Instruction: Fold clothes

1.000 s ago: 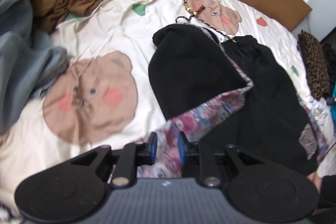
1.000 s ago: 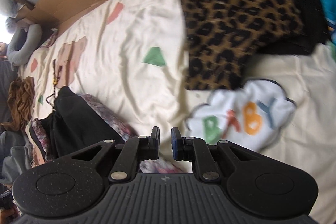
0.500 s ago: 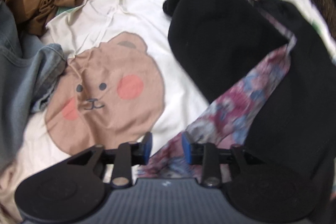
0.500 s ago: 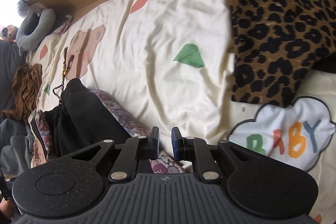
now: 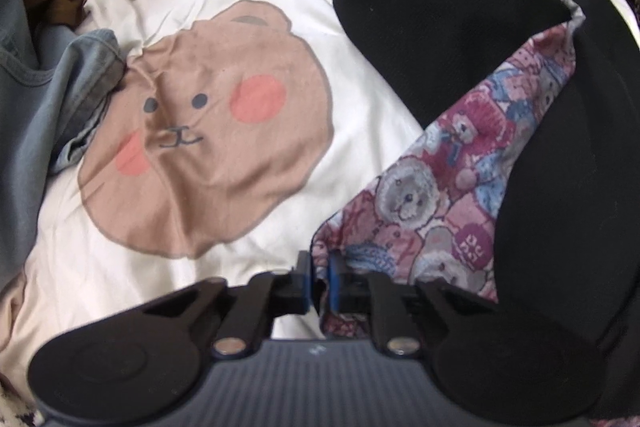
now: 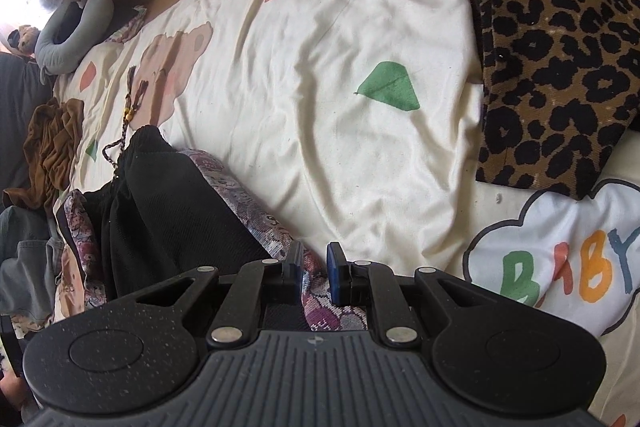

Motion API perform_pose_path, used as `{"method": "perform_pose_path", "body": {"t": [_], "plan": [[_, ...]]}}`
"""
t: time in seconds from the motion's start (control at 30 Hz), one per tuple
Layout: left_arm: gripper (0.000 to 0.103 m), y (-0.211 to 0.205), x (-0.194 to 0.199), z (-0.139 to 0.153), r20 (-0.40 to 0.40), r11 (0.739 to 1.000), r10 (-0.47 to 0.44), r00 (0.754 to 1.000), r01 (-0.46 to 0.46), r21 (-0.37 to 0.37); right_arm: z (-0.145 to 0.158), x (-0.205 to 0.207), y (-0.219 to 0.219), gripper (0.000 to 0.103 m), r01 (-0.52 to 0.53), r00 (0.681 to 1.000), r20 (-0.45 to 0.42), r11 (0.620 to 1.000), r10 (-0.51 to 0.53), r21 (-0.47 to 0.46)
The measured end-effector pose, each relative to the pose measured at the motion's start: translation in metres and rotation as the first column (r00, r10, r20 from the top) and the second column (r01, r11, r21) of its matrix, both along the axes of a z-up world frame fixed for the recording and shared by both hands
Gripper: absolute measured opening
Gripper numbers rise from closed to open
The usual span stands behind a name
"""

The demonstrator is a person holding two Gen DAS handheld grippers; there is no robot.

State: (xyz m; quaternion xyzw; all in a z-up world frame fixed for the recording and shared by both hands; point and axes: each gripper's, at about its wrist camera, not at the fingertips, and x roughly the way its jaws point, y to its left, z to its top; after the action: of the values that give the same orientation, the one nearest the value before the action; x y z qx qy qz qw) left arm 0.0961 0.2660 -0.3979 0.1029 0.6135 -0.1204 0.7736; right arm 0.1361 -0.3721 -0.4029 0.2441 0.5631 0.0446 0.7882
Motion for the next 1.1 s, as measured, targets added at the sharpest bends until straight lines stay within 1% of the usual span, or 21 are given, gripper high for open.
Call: {"method": "perform_pose_path", "body": {"t": [0.07, 0.2, 0.47, 0.63, 0.67, 0.7, 0.73, 0.77, 0.8, 0.87, 0.97, 1.1], "plan": [[0.006, 0.007, -0.008, 0.006, 0.005, 0.999, 0.040, 0.999, -0.040, -0.009, 0.000, 0.001, 0.002, 0.012, -0.007, 1.000, 0.004, 1.000, 0.007, 0.000], [0.005, 0.023, -0.031, 0.016, -0.004, 0.995, 0.099, 0.995, -0.099, -0.002, 0.000, 0.005, 0.004, 0.012, -0.020, 1.000, 0.013, 1.000, 0.020, -0.005], [0.005, 0.052, -0.074, 0.030, -0.063, 0.982, 0.189, 0.980, -0.187, 0.038, 0.002, 0.017, 0.010, 0.012, -0.053, 0.998, 0.037, 0.999, 0.054, -0.009], [0.005, 0.059, -0.091, 0.036, -0.107, 0.972, 0.232, 0.967, -0.226, 0.071, -0.001, 0.024, 0.018, 0.012, -0.084, 0.995, 0.043, 0.996, 0.085, -0.004], [0.005, 0.059, -0.095, 0.037, -0.115, 0.968, 0.246, 0.962, -0.239, 0.078, -0.001, 0.026, 0.021, 0.014, -0.097, 0.994, 0.043, 0.995, 0.098, -0.013], [0.005, 0.060, -0.099, 0.037, -0.123, 0.965, 0.258, 0.958, -0.249, 0.086, -0.002, 0.028, 0.024, 0.020, -0.114, 0.992, 0.046, 0.993, 0.115, -0.024], [0.005, 0.061, -0.103, 0.038, -0.130, 0.962, 0.267, 0.955, -0.256, 0.097, -0.002, 0.029, 0.028, 0.023, -0.129, 0.990, 0.049, 0.991, 0.131, -0.035], [0.005, 0.063, -0.108, 0.039, -0.138, 0.959, 0.277, 0.951, -0.264, 0.107, -0.002, 0.032, 0.031, 0.029, -0.140, 0.989, 0.051, 0.990, 0.142, -0.033], [0.005, 0.064, -0.112, 0.041, -0.146, 0.955, 0.289, 0.946, -0.274, 0.116, -0.003, 0.034, 0.033, 0.031, -0.151, 0.987, 0.054, 0.988, 0.152, -0.030], [0.005, 0.068, -0.122, 0.041, -0.172, 0.949, 0.306, 0.936, -0.285, 0.138, -0.003, 0.039, 0.039, 0.031, -0.173, 0.983, 0.060, 0.985, 0.174, -0.027], [0.005, 0.066, -0.136, 0.039, -0.220, 0.951, 0.298, 0.929, -0.267, 0.157, -0.004, 0.046, 0.048, 0.031, -0.197, 0.978, 0.067, 0.980, 0.199, -0.025], [0.005, 0.071, -0.144, 0.038, -0.255, 0.939, 0.335, 0.907, -0.298, 0.171, -0.005, 0.052, 0.056, 0.031, -0.220, 0.973, 0.071, 0.975, 0.221, -0.019]]}}
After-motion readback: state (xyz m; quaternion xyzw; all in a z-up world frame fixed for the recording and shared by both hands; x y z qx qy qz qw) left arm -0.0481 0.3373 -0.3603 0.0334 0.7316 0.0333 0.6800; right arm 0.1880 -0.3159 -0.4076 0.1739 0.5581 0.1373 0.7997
